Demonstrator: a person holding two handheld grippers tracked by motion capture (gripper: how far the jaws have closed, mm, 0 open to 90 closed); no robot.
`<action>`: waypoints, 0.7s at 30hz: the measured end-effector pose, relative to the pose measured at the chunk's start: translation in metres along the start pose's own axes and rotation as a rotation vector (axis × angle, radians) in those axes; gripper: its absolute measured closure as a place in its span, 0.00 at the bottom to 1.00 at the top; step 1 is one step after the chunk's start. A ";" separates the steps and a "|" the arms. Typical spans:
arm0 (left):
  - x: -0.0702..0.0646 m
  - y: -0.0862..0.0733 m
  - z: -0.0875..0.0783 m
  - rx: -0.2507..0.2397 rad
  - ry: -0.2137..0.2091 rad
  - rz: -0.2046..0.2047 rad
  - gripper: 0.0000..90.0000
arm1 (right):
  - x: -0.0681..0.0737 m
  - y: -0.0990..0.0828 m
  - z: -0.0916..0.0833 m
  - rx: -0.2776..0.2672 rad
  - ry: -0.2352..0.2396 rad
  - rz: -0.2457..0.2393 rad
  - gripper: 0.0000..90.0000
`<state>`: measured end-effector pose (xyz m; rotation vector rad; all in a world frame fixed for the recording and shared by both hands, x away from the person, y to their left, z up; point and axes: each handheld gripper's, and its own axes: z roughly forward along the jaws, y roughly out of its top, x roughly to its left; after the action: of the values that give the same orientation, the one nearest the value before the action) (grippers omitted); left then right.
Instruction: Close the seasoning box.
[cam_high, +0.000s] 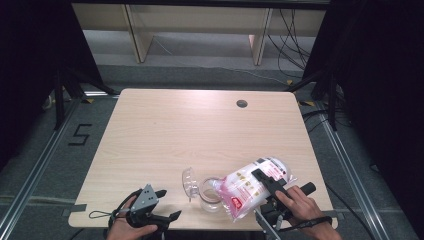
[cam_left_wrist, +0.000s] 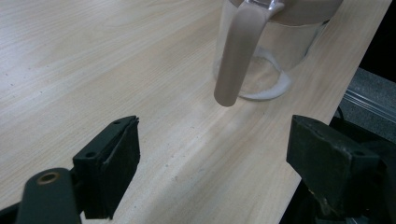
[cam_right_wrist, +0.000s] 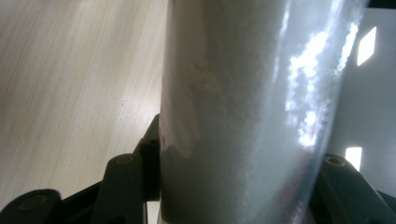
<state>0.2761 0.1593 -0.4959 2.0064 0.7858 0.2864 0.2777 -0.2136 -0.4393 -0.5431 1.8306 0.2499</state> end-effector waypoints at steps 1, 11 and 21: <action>0.000 0.000 0.000 0.000 0.000 0.000 0.19 | 0.000 0.000 0.000 0.000 0.000 0.000 0.55; 0.000 0.000 -0.002 0.006 -0.002 -0.005 0.19 | 0.001 0.006 -0.003 0.046 0.004 -0.054 0.55; 0.001 0.001 -0.002 0.010 -0.004 0.030 0.19 | 0.005 0.009 -0.003 0.061 -0.009 -0.072 0.56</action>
<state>0.2758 0.1613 -0.4940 2.0287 0.7564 0.2962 0.2694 -0.2087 -0.4437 -0.5634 1.8002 0.1467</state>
